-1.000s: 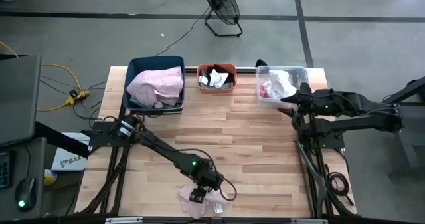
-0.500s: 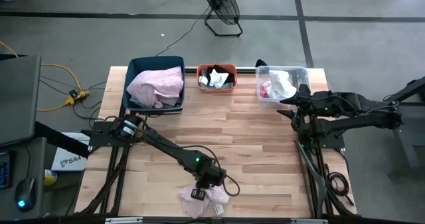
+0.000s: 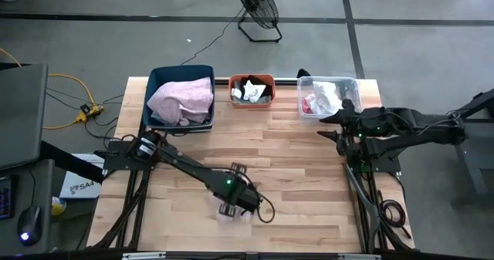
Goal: Pick & Place Cloths
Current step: Put the light pink underwear into the transparent bin
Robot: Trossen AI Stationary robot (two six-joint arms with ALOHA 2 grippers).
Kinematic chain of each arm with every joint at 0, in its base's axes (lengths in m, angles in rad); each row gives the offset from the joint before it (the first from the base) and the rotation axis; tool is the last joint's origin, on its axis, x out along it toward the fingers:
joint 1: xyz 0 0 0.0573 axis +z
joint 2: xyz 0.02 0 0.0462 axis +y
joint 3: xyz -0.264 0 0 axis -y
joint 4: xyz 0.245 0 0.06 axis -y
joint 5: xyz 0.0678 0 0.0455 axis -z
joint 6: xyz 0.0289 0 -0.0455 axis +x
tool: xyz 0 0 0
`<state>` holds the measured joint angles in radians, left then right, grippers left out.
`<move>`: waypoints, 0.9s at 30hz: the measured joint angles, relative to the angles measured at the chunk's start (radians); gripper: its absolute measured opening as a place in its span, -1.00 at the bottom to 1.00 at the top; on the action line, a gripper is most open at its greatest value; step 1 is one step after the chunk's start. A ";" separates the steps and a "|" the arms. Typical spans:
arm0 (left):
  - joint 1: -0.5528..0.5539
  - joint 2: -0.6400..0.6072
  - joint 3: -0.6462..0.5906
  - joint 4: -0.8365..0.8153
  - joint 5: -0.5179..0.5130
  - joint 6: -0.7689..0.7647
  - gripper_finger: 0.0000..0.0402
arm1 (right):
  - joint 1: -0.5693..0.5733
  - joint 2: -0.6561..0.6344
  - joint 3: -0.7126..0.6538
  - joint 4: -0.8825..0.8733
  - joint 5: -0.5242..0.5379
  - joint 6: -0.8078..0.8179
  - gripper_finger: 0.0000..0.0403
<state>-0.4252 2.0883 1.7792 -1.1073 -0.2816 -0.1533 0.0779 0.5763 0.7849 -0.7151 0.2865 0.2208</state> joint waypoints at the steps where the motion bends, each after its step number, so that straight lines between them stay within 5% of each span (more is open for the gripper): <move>1: 0.000 -0.001 0.029 0.003 -0.065 0.006 -0.99 | 0.012 0.011 0.000 0.020 0.002 -0.013 -0.01; 10: 0.010 -0.016 0.238 -0.027 -0.625 0.054 -1.00 | 0.134 0.175 0.000 0.183 0.075 -0.107 -0.01; 19: 0.112 -0.016 0.294 -0.024 -0.723 0.034 -1.00 | 0.234 0.322 0.000 0.355 0.201 -0.191 -0.01; 27: 0.187 -0.016 0.294 -0.017 -0.725 -0.008 -1.00 | 0.235 0.413 0.000 0.487 0.195 -0.299 -0.01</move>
<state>-0.2379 2.0727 2.0735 -1.1238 -1.0065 -0.1612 0.3130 0.9888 0.7845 -0.2279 0.4816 -0.0778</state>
